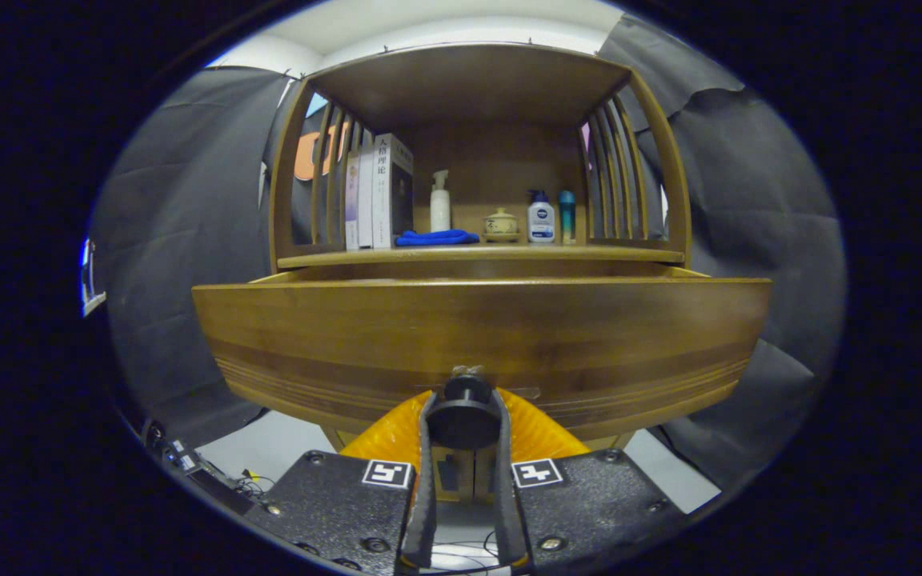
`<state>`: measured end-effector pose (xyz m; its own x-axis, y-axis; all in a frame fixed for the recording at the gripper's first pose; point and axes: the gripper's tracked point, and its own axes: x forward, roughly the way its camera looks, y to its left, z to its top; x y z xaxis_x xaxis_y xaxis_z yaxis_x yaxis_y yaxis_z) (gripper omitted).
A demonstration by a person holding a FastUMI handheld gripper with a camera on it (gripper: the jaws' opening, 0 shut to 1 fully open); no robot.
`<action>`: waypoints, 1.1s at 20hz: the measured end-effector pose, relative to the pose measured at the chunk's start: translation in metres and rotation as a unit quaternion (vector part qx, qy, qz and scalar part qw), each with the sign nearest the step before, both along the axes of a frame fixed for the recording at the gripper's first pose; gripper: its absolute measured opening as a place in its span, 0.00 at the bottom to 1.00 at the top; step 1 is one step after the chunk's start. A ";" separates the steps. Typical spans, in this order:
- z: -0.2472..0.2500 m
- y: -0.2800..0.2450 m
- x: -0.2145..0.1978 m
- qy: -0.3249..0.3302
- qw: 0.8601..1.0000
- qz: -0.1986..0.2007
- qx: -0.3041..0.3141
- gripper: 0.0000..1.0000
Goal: Pull open the drawer, take out the items inside it, and place them on the countertop above the cabinet.
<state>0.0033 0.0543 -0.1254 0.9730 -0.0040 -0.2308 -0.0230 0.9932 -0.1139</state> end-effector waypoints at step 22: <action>0.037 -0.008 -0.062 -0.004 0.999 0.014 0.029 0.94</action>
<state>-0.0592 0.0464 -0.0883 0.9744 0.0369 -0.2219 -0.0504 0.9972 -0.0555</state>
